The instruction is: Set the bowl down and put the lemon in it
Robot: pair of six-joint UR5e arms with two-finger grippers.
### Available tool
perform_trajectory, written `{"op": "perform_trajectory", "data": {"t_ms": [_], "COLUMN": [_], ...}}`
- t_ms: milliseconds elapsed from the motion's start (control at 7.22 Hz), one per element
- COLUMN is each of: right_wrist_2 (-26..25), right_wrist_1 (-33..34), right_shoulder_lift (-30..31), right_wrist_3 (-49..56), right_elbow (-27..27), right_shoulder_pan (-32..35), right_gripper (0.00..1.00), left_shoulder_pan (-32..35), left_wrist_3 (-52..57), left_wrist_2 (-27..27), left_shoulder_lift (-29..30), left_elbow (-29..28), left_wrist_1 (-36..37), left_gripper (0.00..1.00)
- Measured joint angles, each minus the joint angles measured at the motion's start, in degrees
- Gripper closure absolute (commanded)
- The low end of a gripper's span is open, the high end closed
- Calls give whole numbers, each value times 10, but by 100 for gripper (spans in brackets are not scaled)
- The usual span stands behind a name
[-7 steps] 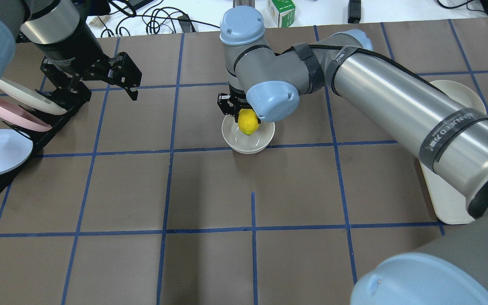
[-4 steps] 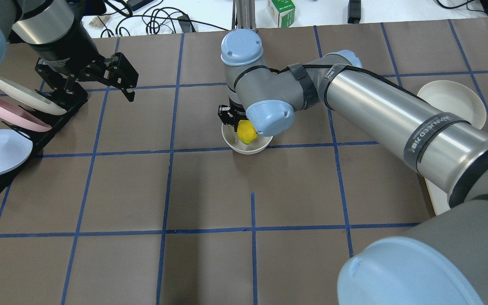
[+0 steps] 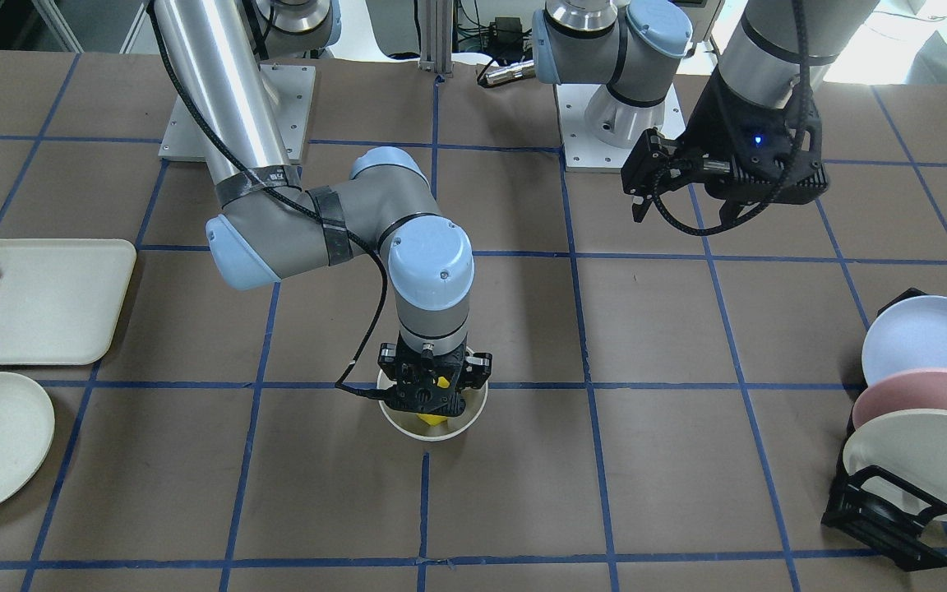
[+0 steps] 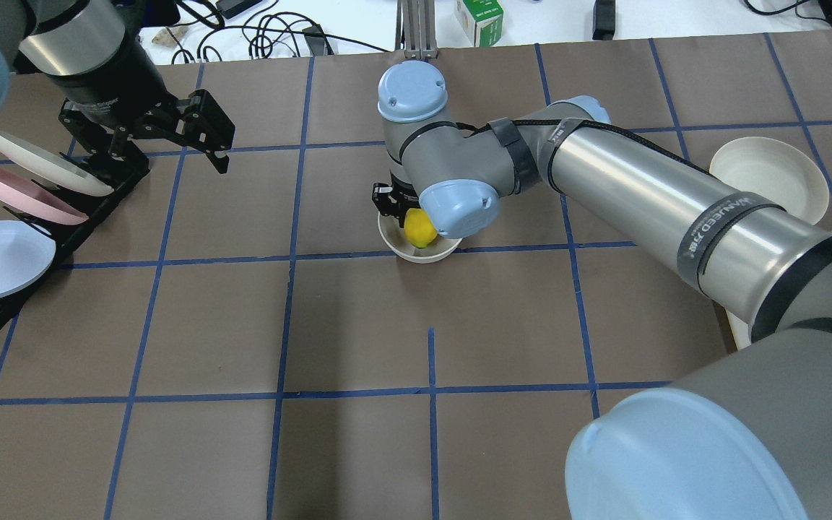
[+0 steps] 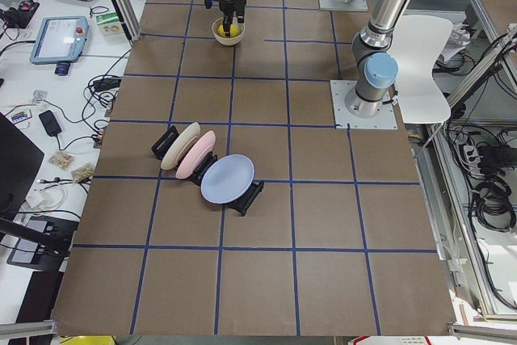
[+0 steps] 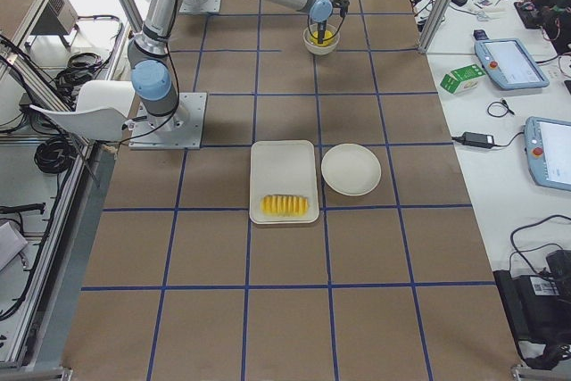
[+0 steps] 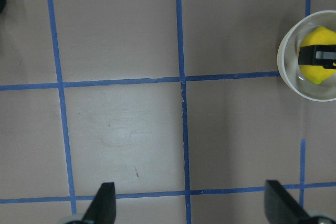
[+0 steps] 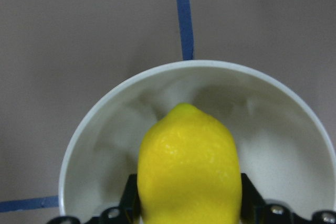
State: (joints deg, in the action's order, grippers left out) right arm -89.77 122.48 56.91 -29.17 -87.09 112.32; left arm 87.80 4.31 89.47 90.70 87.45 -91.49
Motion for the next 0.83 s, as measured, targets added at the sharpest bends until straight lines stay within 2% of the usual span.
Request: {"op": "perform_trajectory", "data": {"t_ms": [415, 831], "right_wrist_2": [-5, -19], "right_wrist_1": [-20, -148], "right_shoulder_lift": [41, 165], "right_wrist_3": [16, 47], "right_elbow": [4, 17], "right_shoulder_pan": [-7, -27], "right_gripper": [0, 0], "left_shoulder_pan": [0, 0], "left_wrist_3": [0, 0], "left_wrist_2": [1, 13], "left_shoulder_lift": [0, -2], "left_elbow": [0, -1], "left_wrist_1": [-1, -3], "left_gripper": [0, 0]}}
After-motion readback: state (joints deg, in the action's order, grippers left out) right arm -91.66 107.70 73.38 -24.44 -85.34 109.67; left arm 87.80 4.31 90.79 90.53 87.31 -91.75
